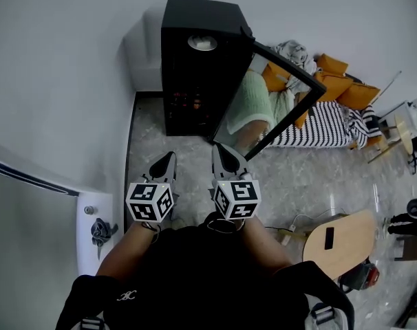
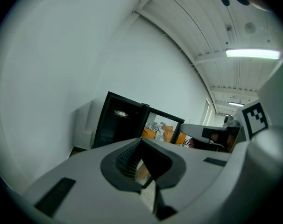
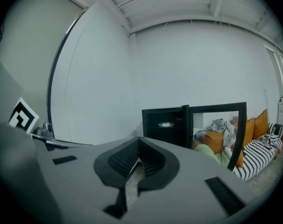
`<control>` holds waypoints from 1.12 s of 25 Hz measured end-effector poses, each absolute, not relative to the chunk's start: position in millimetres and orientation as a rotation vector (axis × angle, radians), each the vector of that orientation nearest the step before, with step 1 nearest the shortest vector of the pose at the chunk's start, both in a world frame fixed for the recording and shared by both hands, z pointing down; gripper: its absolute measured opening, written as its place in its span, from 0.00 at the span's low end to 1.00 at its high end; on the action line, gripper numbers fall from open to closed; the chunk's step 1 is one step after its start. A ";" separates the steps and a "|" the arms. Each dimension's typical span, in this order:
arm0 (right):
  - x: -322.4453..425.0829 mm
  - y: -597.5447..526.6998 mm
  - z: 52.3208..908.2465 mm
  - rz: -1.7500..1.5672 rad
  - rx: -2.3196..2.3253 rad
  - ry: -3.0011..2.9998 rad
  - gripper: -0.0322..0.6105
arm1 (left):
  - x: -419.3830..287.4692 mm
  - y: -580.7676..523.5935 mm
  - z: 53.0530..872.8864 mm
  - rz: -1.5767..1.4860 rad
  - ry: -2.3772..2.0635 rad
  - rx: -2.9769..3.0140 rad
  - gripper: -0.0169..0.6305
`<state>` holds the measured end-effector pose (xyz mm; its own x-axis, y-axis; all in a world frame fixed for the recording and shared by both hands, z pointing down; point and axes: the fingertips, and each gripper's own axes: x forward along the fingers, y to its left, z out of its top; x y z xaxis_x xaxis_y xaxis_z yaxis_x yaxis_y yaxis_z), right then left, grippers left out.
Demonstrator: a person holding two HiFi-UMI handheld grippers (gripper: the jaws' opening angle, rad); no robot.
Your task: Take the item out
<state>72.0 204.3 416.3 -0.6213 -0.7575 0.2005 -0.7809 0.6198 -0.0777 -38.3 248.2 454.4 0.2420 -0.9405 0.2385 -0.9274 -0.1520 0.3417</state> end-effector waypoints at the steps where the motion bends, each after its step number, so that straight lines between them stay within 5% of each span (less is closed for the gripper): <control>1: 68.9 204.9 416.0 0.232 1.286 -2.689 0.06 | -42.3 249.1 456.0 -0.047 -1.708 2.100 0.04; 28: 8.9 99.2 424.6 0.194 1.285 -2.700 0.06 | -101.6 151.3 467.0 -0.022 -1.737 2.071 0.04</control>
